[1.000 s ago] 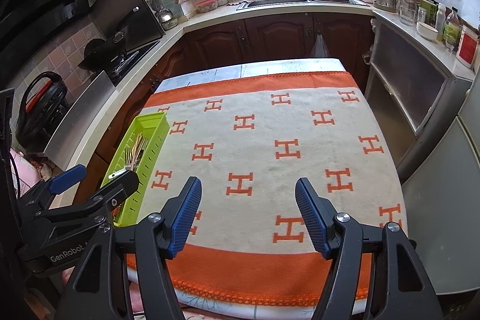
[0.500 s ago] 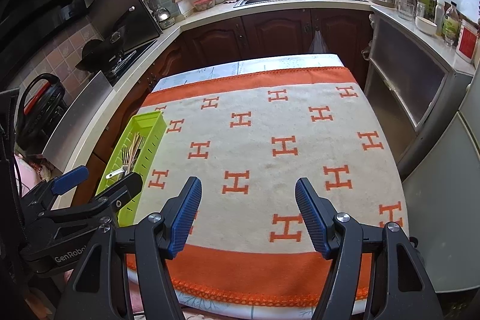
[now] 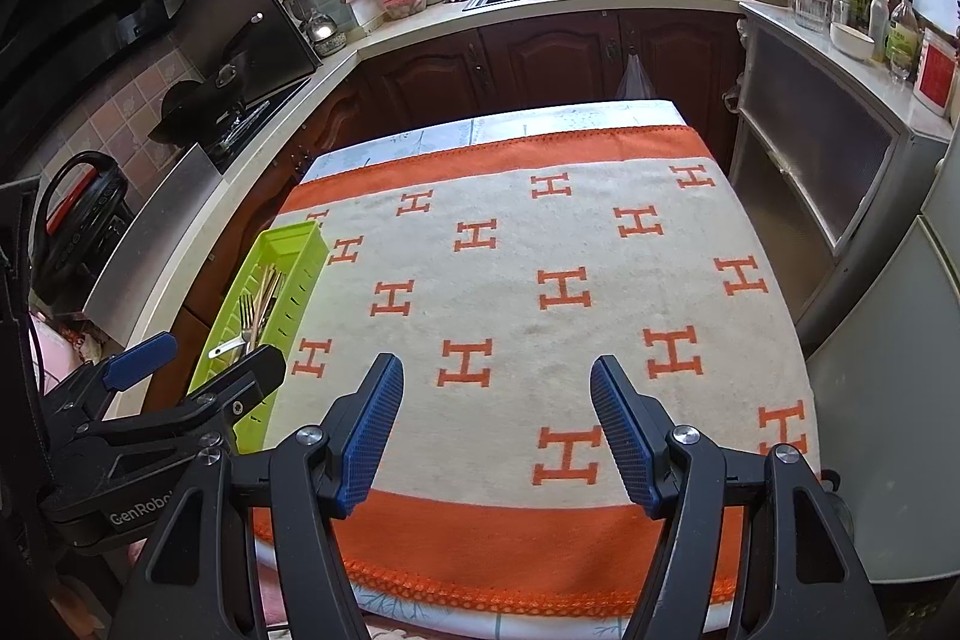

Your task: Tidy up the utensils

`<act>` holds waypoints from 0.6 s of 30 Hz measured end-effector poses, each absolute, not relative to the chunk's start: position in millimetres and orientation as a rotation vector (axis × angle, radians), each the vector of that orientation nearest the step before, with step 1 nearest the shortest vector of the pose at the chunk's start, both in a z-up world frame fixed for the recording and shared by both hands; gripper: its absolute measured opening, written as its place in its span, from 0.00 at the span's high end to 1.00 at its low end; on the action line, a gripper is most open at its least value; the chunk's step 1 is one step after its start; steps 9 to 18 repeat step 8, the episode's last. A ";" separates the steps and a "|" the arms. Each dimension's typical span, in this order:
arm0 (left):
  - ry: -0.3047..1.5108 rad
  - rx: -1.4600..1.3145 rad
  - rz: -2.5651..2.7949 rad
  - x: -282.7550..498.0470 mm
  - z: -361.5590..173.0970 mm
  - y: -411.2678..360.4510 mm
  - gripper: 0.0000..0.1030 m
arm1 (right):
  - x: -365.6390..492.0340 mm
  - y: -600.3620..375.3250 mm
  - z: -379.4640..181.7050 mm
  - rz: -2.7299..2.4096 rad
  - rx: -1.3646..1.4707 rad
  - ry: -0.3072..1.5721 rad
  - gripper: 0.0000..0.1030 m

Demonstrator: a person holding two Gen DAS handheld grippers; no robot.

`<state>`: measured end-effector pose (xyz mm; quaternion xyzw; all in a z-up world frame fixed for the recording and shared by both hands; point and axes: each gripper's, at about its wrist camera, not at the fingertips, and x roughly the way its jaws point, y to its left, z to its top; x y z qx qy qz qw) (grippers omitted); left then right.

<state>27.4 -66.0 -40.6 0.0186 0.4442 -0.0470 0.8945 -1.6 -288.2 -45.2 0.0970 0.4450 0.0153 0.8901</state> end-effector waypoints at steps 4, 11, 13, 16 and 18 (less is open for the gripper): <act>0.928 0.043 -0.095 27.6 -43.7 -70.1 0.01 | -1.4 -289.4 -47.1 0.032 0.205 0.927 0.36; 0.935 0.047 -0.094 28.2 -45.1 -74.1 0.01 | -1.2 -290.7 -49.6 0.033 0.209 0.928 0.36; 0.935 0.047 -0.094 28.2 -45.1 -74.1 0.01 | -1.2 -290.7 -49.6 0.033 0.209 0.928 0.36; 0.935 0.047 -0.094 28.2 -45.1 -74.1 0.01 | -1.2 -290.7 -49.6 0.033 0.209 0.928 0.36; 0.935 0.047 -0.094 28.2 -45.1 -74.1 0.01 | -1.2 -290.7 -49.6 0.033 0.209 0.928 0.36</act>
